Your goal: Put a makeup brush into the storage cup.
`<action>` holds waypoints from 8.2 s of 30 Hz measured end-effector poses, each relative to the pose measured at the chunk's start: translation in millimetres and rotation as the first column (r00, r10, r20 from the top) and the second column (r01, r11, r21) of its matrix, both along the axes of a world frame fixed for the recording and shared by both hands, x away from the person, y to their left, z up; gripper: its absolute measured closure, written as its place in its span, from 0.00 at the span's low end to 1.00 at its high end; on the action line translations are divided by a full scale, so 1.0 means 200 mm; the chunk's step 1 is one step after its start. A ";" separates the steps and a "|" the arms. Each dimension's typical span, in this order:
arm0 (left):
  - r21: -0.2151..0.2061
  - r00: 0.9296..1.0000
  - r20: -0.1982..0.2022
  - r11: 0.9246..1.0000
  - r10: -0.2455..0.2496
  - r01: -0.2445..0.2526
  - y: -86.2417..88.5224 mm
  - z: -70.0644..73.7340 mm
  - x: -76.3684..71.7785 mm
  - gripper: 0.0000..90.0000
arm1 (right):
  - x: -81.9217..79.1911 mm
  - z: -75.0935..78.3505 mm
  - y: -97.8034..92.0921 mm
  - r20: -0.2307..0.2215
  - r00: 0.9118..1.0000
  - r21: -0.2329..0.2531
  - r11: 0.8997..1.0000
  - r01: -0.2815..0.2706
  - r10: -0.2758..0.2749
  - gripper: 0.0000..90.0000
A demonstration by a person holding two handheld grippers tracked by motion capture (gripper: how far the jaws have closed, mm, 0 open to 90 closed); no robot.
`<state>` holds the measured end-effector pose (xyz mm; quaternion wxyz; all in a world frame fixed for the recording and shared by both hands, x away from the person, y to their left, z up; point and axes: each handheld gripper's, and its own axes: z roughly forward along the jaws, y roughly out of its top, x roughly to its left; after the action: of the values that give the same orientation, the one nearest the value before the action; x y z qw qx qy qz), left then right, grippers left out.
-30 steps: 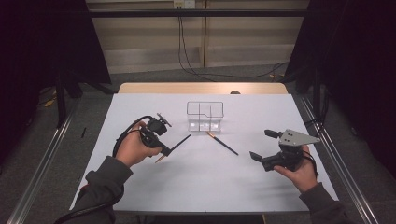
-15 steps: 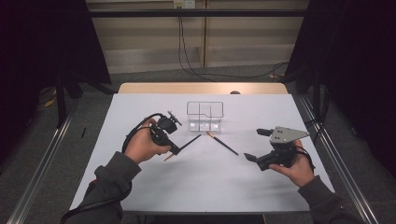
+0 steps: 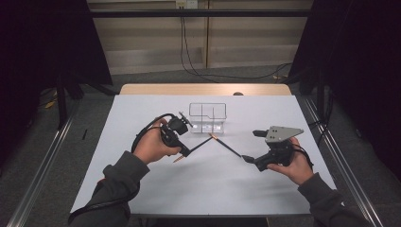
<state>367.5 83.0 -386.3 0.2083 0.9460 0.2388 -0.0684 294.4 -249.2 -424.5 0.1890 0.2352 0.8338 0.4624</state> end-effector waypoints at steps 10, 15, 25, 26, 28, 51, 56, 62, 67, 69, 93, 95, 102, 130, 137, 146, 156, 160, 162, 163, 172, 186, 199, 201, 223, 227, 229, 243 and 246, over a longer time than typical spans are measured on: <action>-0.004 0.999 -0.015 1.000 -0.029 0.029 -0.05 0.00 0.00 0.93 | 0.02 0.04 0.04 0.000 1.000 -0.043 0.999 -0.024 0.024 0.04; 0.001 0.999 -0.019 0.999 -0.041 0.041 -0.09 0.00 0.00 0.93 | 0.03 0.05 0.06 0.007 0.999 -0.063 0.997 -0.047 0.048 0.06; 0.005 0.998 -0.013 0.998 -0.063 0.063 -0.16 0.01 0.00 0.93 | 0.05 0.08 0.11 0.005 0.996 -0.105 0.991 -0.084 0.085 0.08; 0.001 0.997 -0.021 0.997 -0.074 0.074 -0.17 0.01 0.00 0.93 | 0.05 0.08 0.11 0.003 0.996 -0.106 0.990 -0.089 0.090 0.09; -0.003 0.997 -0.020 0.998 -0.069 0.069 -0.19 0.02 -0.01 0.93 | 0.05 0.08 0.12 0.009 0.995 -0.111 0.989 -0.102 0.103 0.10; -0.010 0.993 -0.032 0.994 -0.113 0.113 -0.28 0.02 0.00 0.93 | 0.05 0.09 0.23 0.023 0.978 -0.217 0.956 -0.200 0.210 0.31; -0.010 0.990 -0.032 0.991 -0.135 0.135 -0.30 0.03 0.01 0.93 | 0.06 0.09 0.24 0.020 0.972 -0.239 0.945 -0.224 0.236 0.36; -0.011 0.991 -0.039 0.992 -0.129 0.129 -0.33 0.04 0.00 0.93 | 0.06 0.09 0.25 0.029 0.967 -0.255 0.938 -0.236 0.251 0.39; -0.012 0.990 -0.039 0.991 -0.132 0.132 -0.34 0.04 0.00 0.93 | 0.06 0.09 0.26 0.039 0.965 -0.262 0.934 -0.242 0.261 0.40; -0.012 0.990 -0.038 0.991 -0.133 0.133 -0.35 0.05 0.00 0.93 | 0.06 0.09 0.26 0.042 0.964 -0.267 0.932 -0.244 0.264 0.41; -0.021 0.985 -0.025 0.986 -0.169 0.168 -0.40 0.06 0.00 0.93 | 0.07 0.08 0.27 0.015 0.960 -0.326 0.909 -0.260 0.280 0.63; -0.022 0.983 -0.012 0.983 -0.182 0.182 -0.41 0.06 0.00 0.93 | 0.07 0.08 0.27 0.009 0.961 -0.330 0.908 -0.257 0.275 0.67; -0.030 0.985 -0.007 0.985 -0.171 0.171 -0.42 0.07 -0.01 0.93 | 0.08 0.07 0.28 -0.042 0.965 -0.316 0.913 -0.257 0.258 0.75; -0.096 0.979 -0.021 0.976 -0.200 0.197 -0.47 0.09 -0.02 0.93 | 0.07 0.06 0.33 -0.044 0.960 -0.341 0.899 -0.275 0.277 0.89; -0.133 0.979 -0.012 0.970 -0.206 0.202 -0.45 0.10 -0.01 0.92 | 0.07 0.06 0.33 -0.048 0.954 -0.354 0.888 -0.294 0.296 0.92; -0.137 0.978 0.021 0.969 -0.205 0.206 -0.45 0.09 -0.01 0.89 | 0.07 0.06 0.33 -0.059 0.952 -0.354 0.885 -0.302 0.301 0.94; -0.121 0.978 0.062 0.971 -0.199 0.205 -0.43 0.11 0.00 0.79 | 0.09 0.06 0.29 -0.075 0.963 -0.367 0.890 -0.270 0.261 0.94; -0.127 0.980 0.064 0.973 -0.186 0.193 -0.43 0.11 0.00 0.76 | 0.09 0.05 0.27 -0.084 0.965 -0.372 0.890 -0.262 0.249 0.94; -0.128 0.980 0.066 0.972 -0.189 0.197 -0.42 0.11 0.00 0.75 | 0.10 0.04 0.27 -0.083 0.966 -0.364 0.895 -0.259 0.246 0.94; -0.130 0.979 0.068 0.971 -0.192 0.200 -0.42 0.11 0.00 0.75 | 0.10 0.04 0.26 -0.087 0.965 -0.363 0.895 -0.261 0.246 0.94; -0.136 0.982 0.082 0.974 -0.169 0.179 -0.40 0.12 0.01 0.67 | 0.11 0.03 0.22 -0.098 0.975 -0.365 0.904 -0.222 0.200 0.94; -0.165 0.986 0.116 0.977 -0.117 0.136 -0.36 0.10 0.02 0.41 | 0.12 0.03 0.17 -0.121 0.981 -0.298 0.938 -0.179 0.149 0.94; -0.154 0.981 0.161 0.979 -0.111 0.136 -0.34 0.07 0.03 0.24 | 0.13 0.03 0.15 -0.123 0.984 -0.251 0.956 -0.154 0.127 0.94; -0.143 0.980 0.164 0.980 -0.113 0.137 -0.33 0.07 0.03 0.21 | 0.13 0.03 0.15 -0.124 0.984 -0.243 0.958 -0.153 0.126 0.94; -0.181 0.978 0.171 0.972 -0.120 0.151 -0.22 0.05 0.04 0.04 | 0.13 0.04 0.13 -0.121 0.986 -0.219 0.966 -0.141 0.116 0.94; -0.224 0.979 0.189 0.967 -0.077 0.119 -0.19 0.04 0.04 0.05 | 0.13 0.04 0.12 -0.121 0.986 -0.215 0.967 -0.135 0.111 0.94; -0.242 0.978 0.197 0.964 -0.063 0.111 -0.18 0.03 0.05 0.06 | 0.13 0.04 0.12 -0.121 0.987 -0.211 0.969 -0.131 0.107 0.94; -0.461 0.979 0.202 0.885 0.029 0.069 -0.07 -0.03 0.04 0.05 | 0.12 0.05 0.13 -0.116 0.987 -0.194 0.972 -0.131 0.110 0.94; -0.491 0.975 0.211 0.870 0.066 0.047 -0.05 -0.04 0.03 0.05 | 0.12 0.05 0.12 -0.114 0.988 -0.191 0.973 -0.126 0.106 0.94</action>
<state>374.4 74.0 -395.3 0.4682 0.8620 0.1934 -0.0203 318.9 -224.3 -414.7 0.1405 0.1897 0.8965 0.3749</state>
